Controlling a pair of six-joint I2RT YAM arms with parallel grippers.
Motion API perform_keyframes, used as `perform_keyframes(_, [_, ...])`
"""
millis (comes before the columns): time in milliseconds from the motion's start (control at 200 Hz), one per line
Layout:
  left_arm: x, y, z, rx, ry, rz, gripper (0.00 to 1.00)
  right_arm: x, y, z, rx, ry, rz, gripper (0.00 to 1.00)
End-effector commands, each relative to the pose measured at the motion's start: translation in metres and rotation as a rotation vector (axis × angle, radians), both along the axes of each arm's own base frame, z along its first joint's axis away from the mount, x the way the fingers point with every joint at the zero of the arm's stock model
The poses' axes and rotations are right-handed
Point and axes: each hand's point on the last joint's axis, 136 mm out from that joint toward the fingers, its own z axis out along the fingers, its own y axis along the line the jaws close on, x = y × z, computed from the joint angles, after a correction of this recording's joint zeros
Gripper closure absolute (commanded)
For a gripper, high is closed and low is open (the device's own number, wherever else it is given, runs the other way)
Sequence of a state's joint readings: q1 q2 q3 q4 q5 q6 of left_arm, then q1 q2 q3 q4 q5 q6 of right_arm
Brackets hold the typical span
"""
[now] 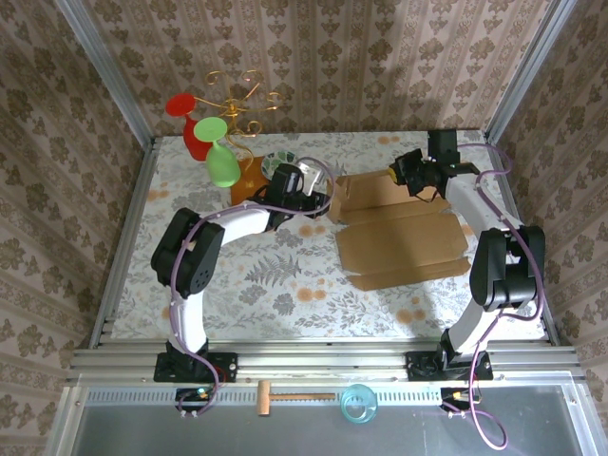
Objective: Fold the paper box
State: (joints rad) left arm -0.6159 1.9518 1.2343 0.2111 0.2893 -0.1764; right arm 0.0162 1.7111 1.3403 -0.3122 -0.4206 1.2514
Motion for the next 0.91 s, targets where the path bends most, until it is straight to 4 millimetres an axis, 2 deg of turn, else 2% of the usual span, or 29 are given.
perform_keyframes(0, [-0.011,-0.015,0.000,-0.024,-0.057,-0.118,0.53,0.006,0.003,0.005,0.004,-0.027,0.037,1.00])
perform_keyframes(240, [-0.020,-0.028,0.012,-0.063,-0.081,-0.182,0.52,0.007,0.003,0.004,0.009,-0.030,0.040,1.00])
perform_keyframes(385, [-0.033,-0.040,0.016,-0.084,-0.085,-0.249,0.52,0.009,0.003,0.004,0.016,-0.038,0.050,1.00])
perform_keyframes(735, [-0.057,-0.052,0.018,-0.089,-0.079,-0.345,0.52,0.011,0.003,0.005,0.011,-0.049,0.097,1.00])
perform_keyframes(900, [-0.059,-0.060,0.019,-0.089,-0.082,-0.329,0.51,0.010,0.005,0.002,0.022,-0.057,0.099,1.00])
